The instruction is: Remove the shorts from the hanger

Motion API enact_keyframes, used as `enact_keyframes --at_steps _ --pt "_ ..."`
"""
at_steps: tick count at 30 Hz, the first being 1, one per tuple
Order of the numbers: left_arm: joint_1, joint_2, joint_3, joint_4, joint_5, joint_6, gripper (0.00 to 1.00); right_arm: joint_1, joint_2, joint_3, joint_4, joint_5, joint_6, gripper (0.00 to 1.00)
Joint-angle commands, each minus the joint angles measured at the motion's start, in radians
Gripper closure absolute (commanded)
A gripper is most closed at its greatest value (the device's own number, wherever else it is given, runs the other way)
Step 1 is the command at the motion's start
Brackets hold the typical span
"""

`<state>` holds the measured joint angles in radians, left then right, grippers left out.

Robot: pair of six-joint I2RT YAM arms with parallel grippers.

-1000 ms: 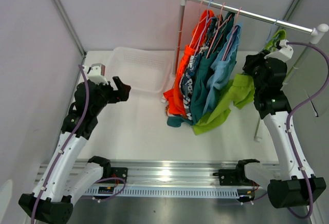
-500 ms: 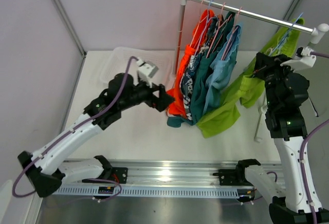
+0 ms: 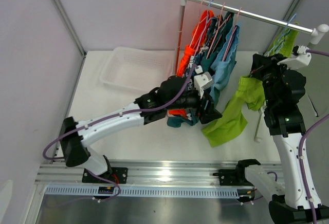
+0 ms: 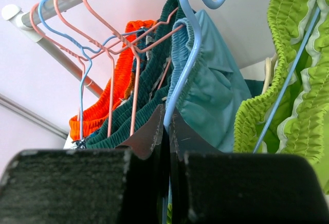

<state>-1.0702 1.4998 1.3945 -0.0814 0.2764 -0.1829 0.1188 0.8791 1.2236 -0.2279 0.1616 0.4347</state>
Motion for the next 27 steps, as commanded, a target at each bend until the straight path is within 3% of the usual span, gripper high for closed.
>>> enact_keyframes --at_steps 1,10,14,17,18,20,21,24,25,27 --pt "-0.010 0.075 0.093 0.117 0.084 -0.004 0.01 0.004 -0.014 0.054 0.070 -0.025 0.015 1.00" --pt "-0.017 0.250 0.182 0.221 0.110 -0.043 0.01 0.004 -0.022 0.080 0.036 -0.025 0.018 1.00" --pt "-0.017 0.310 0.234 0.232 0.090 -0.053 0.08 0.002 -0.026 0.091 0.018 -0.017 0.010 1.00" --pt "-0.017 0.349 0.268 0.236 0.081 -0.067 0.39 0.002 -0.028 0.103 -0.001 -0.008 0.007 1.00" --pt "-0.017 0.356 0.271 0.236 0.081 -0.076 0.68 0.002 -0.028 0.106 -0.005 -0.002 0.007 1.00" --pt "-0.017 0.359 0.268 0.224 0.075 -0.087 0.96 -0.001 -0.025 0.112 -0.008 0.007 0.006 1.00" --pt "-0.017 0.352 0.261 0.220 0.072 -0.093 1.00 -0.002 -0.020 0.116 -0.011 0.013 0.006 1.00" --pt "-0.022 0.275 0.144 0.236 0.058 -0.110 1.00 -0.010 0.004 0.145 -0.022 0.029 0.001 1.00" --pt "-0.027 0.246 0.027 0.270 0.050 -0.115 1.00 -0.013 0.011 0.154 -0.025 0.035 0.001 1.00" --pt "-0.053 0.145 -0.050 0.301 0.009 -0.125 1.00 -0.019 0.021 0.175 -0.022 0.046 -0.001 1.00"
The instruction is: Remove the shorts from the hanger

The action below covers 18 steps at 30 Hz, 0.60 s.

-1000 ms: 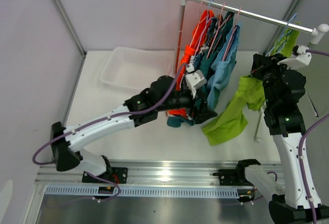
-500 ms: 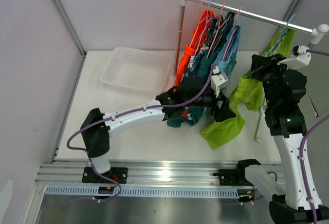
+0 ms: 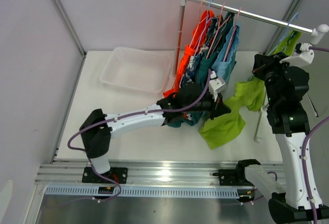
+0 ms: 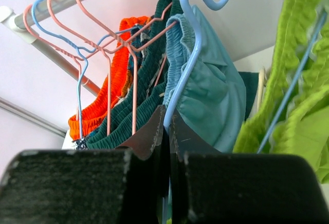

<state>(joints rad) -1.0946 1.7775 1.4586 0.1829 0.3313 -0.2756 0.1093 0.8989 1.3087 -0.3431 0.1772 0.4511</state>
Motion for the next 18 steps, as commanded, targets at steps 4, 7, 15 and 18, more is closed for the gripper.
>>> enact_keyframes --at_steps 4,7,15,18 --pt "-0.094 -0.282 -0.392 0.087 -0.139 -0.034 1.00 -0.025 0.035 0.124 0.101 0.042 -0.022 1.00" --pt "-0.131 -0.334 -0.487 0.118 -0.195 -0.060 1.00 -0.037 0.054 0.159 0.089 0.048 -0.019 1.00" --pt "-0.131 -0.149 -0.204 -0.098 -0.366 -0.053 1.00 -0.048 0.044 0.205 -0.054 -0.027 0.133 1.00" --pt "-0.126 0.038 0.125 -0.245 -0.500 -0.036 1.00 -0.049 0.029 0.212 -0.143 -0.135 0.214 1.00"
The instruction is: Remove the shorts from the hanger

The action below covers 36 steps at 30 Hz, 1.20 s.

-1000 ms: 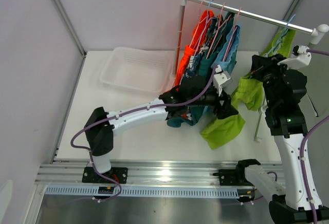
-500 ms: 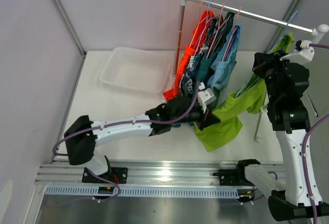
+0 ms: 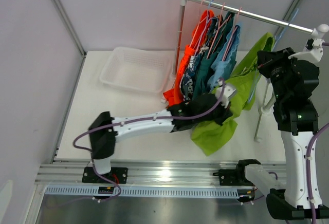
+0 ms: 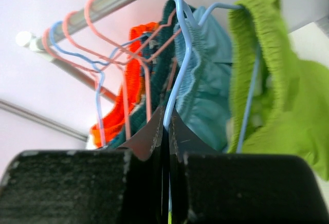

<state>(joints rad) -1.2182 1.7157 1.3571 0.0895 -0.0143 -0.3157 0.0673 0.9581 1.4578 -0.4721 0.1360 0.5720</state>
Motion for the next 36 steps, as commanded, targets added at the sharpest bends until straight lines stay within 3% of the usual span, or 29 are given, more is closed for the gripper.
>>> enact_keyframes --at_steps 1,3,4,6,8,9,11,12,18,26,32,35,36 --pt "0.006 0.214 0.470 -0.271 -0.198 0.004 1.00 -0.008 -0.033 0.064 -0.037 -0.120 0.145 1.00" --pt "0.022 0.335 0.656 -0.473 -0.217 -0.011 1.00 -0.008 -0.041 0.068 -0.083 -0.191 0.178 1.00" --pt "0.034 0.385 0.885 -0.523 -0.222 -0.022 1.00 -0.008 -0.042 0.073 -0.092 -0.205 0.190 1.00" --pt "0.040 0.466 0.973 -0.600 -0.205 -0.048 1.00 -0.011 -0.032 0.111 -0.128 -0.219 0.180 1.00" --pt "0.034 0.400 0.920 -0.573 -0.182 -0.051 1.00 -0.014 -0.001 0.147 -0.160 -0.199 0.142 1.00" --pt "0.029 0.359 0.761 -0.518 -0.184 -0.052 1.00 -0.015 0.010 0.170 -0.163 -0.190 0.128 1.00" --pt "0.005 0.265 0.636 -0.462 -0.197 -0.056 1.00 -0.021 0.034 0.182 -0.148 -0.158 0.091 1.00" --pt "-0.004 0.174 0.488 -0.429 -0.211 -0.057 1.00 -0.023 0.044 0.199 -0.143 -0.148 0.083 1.00" --pt "-0.111 -0.123 0.263 -0.479 -0.295 -0.068 1.00 -0.047 0.122 0.245 -0.074 -0.059 0.016 1.00" --pt "-0.159 -0.363 0.307 -0.698 -0.412 -0.082 1.00 -0.095 0.159 0.152 -0.013 -0.030 -0.009 1.00" --pt "-0.153 -0.430 0.522 -0.833 -0.602 0.064 1.00 -0.107 0.119 0.003 0.020 -0.045 -0.008 1.00" --pt "-0.084 -0.438 0.618 -0.873 -0.592 0.110 1.00 -0.115 0.097 -0.034 0.023 -0.068 -0.004 1.00" --pt "-0.013 -0.435 0.663 -0.885 -0.572 0.115 1.00 -0.116 0.091 -0.056 0.021 -0.072 -0.004 1.00"
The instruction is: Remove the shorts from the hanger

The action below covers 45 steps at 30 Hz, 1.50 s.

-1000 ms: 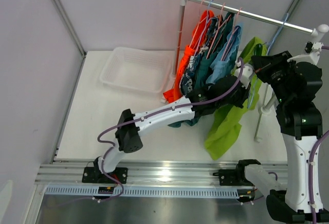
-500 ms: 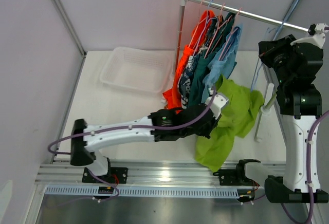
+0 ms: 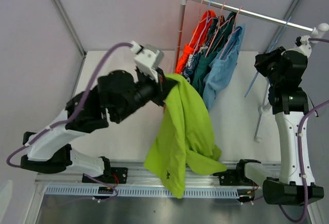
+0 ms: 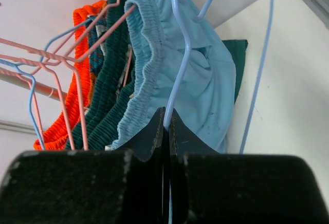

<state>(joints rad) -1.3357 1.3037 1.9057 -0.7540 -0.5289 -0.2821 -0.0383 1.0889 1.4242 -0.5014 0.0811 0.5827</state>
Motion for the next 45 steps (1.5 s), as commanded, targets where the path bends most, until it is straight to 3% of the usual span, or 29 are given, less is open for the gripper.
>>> enact_keyframes --at_steps 1,3,4,5,6,7,8,9,11,14,15,18,22,26,28,33,35,36,37,39,45 --pt "0.143 -0.018 0.134 -0.053 -0.037 0.093 1.00 -0.011 -0.055 -0.034 0.049 -0.023 -0.014 1.00" --pt "0.247 0.005 0.225 -0.070 0.013 0.116 1.00 -0.012 -0.069 -0.059 0.047 -0.032 -0.014 1.00" --pt "0.286 0.017 0.251 -0.071 0.035 0.147 1.00 -0.012 -0.082 -0.065 0.040 -0.037 -0.014 0.90" --pt "0.321 0.035 0.313 -0.079 0.055 0.162 1.00 -0.012 -0.089 -0.070 0.037 -0.046 -0.021 0.72" --pt "0.402 0.086 0.396 -0.090 0.096 0.175 1.00 -0.012 -0.095 -0.074 0.037 -0.049 -0.024 0.48" --pt "0.444 0.118 0.441 -0.100 0.115 0.199 1.00 -0.012 -0.109 -0.085 0.031 -0.050 -0.027 0.16" --pt "0.484 0.155 0.540 -0.122 0.136 0.210 1.00 -0.012 -0.116 -0.091 0.027 -0.052 -0.029 0.03" --pt "0.571 0.193 0.663 -0.130 0.186 0.218 1.00 -0.014 -0.124 -0.096 0.023 -0.053 -0.035 0.01" --pt "0.659 0.270 0.675 -0.090 0.246 0.221 1.00 -0.014 -0.148 -0.117 0.011 -0.058 -0.044 0.01" --pt "0.898 0.304 0.624 0.039 0.421 0.144 1.00 -0.014 -0.196 -0.168 0.007 -0.070 -0.055 0.01" --pt "0.935 0.315 0.619 0.073 0.510 0.092 1.00 -0.014 -0.207 -0.183 0.006 -0.102 -0.057 0.01" --pt "1.033 0.394 0.645 0.185 0.595 0.019 1.00 -0.014 -0.265 -0.254 0.020 -0.147 -0.058 0.01" --pt "1.067 0.546 0.667 0.333 0.717 0.003 1.00 -0.014 -0.314 -0.324 0.020 -0.182 -0.061 0.00" --pt "1.078 0.635 0.644 0.340 0.687 0.000 1.00 -0.014 -0.340 -0.358 0.006 -0.201 -0.069 0.01" --pt "1.080 0.663 0.561 0.335 0.667 0.000 1.00 -0.014 -0.353 -0.370 0.011 -0.208 -0.072 0.01" --pt "1.078 0.559 0.106 0.418 0.575 -0.015 0.99 -0.014 -0.360 -0.366 0.067 -0.294 -0.098 0.01" --pt "1.078 0.530 -0.015 0.444 0.538 -0.014 0.87 -0.014 -0.360 -0.349 0.087 -0.325 -0.096 0.01" --pt "1.078 0.517 -0.078 0.455 0.534 -0.008 0.51 -0.014 -0.360 -0.340 0.109 -0.343 -0.090 0.01" --pt "1.078 0.496 -0.127 0.461 0.517 -0.006 0.28 -0.014 -0.357 -0.320 0.122 -0.354 -0.083 0.01" --pt "1.077 0.483 -0.175 0.450 0.503 -0.006 0.01 -0.014 -0.350 -0.298 0.173 -0.389 -0.069 0.01" --pt "1.040 0.294 -0.339 0.427 0.441 0.015 0.01 -0.008 -0.247 -0.196 0.320 -0.429 0.006 0.01"
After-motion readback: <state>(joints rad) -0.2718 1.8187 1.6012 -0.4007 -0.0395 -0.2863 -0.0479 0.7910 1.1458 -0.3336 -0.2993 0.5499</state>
